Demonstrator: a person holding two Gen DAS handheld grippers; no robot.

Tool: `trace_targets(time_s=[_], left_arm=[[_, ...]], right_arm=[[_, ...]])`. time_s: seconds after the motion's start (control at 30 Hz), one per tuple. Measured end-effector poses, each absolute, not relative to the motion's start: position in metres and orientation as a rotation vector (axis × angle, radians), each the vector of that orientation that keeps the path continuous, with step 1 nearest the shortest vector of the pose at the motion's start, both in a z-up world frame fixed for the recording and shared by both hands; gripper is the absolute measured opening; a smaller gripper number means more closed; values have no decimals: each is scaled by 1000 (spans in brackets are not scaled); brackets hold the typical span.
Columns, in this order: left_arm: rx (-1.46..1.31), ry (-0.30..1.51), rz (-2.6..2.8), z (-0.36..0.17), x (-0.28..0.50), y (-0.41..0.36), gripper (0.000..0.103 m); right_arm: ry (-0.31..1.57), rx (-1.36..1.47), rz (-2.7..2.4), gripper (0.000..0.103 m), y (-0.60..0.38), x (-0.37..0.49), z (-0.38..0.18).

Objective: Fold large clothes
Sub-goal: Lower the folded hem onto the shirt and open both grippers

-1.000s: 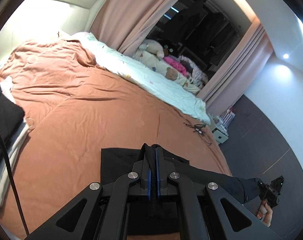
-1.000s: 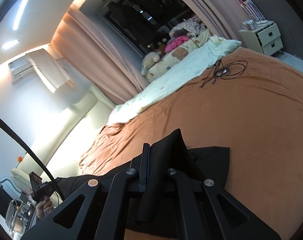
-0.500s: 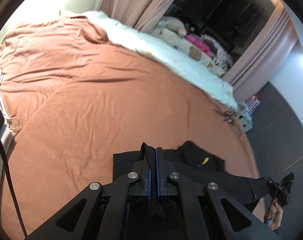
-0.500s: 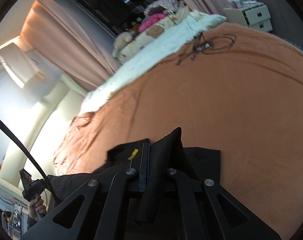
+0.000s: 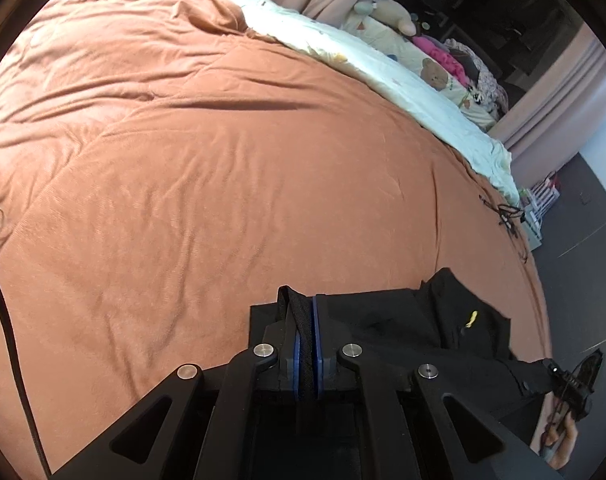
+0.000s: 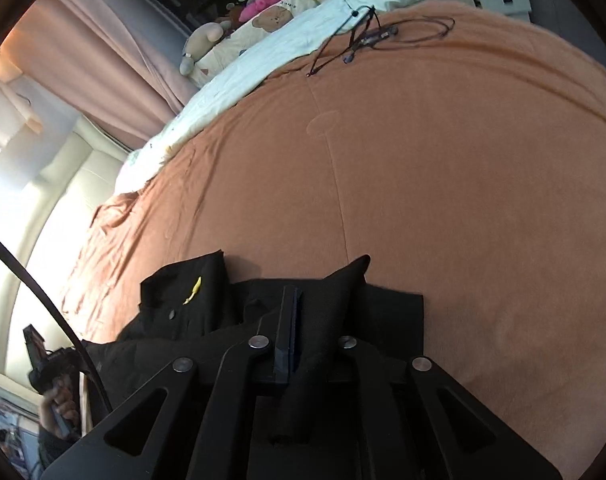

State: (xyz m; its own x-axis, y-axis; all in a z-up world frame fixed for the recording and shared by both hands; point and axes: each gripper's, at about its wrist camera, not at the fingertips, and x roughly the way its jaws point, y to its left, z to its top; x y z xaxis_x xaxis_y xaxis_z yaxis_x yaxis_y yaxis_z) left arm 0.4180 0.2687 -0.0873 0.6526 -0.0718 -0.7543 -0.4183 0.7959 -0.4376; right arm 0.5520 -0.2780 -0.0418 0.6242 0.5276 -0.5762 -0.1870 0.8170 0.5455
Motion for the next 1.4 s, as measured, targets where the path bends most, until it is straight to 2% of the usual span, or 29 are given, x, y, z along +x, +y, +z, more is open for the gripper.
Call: trace_targets(time_s=[0.03,0.07,0.13,0.17,0.5,0.7,1.07,1.2,1.23,1.3,1.33,1.37,1.4], left_arm=[[-641,845,210,-85,418,270,20],[-636,829,219,-79,415,270,50],[-621,774,243,-67,407,272,87],[-616,735,248,-59,399,272,90],[-510,874,239,-72,380,263,90],[-448,990,230,-107,384,255,76],[-287,1119,233,-146,457,238,76],[-266,1129,270,-154,481,239,72],[-266,1130,275,-155,486,240,66],[-270,1118,286,-155,493,243,50],[-272,1107,296,-154,494,244,37],[-277,1094,311,-153,495,246,27],[-282,1084,318,-151,494,247,24]], right_arm=[[778,454,429,77,-276,549,-35],[740,448,444,102,-274,544,-21],[705,426,445,103,-274,533,-12],[706,409,449,103,-272,528,-4],[804,304,407,103,-264,510,-5],[898,269,381,103,-260,528,-22],[1020,94,344,103,-212,601,-27],[1038,68,319,97,-200,625,-34],[1032,72,311,94,-199,630,-34],[1008,89,301,74,-200,639,-31],[998,113,304,54,-202,642,-30],[991,155,315,38,-206,648,-28],[989,181,323,33,-209,651,-27]])
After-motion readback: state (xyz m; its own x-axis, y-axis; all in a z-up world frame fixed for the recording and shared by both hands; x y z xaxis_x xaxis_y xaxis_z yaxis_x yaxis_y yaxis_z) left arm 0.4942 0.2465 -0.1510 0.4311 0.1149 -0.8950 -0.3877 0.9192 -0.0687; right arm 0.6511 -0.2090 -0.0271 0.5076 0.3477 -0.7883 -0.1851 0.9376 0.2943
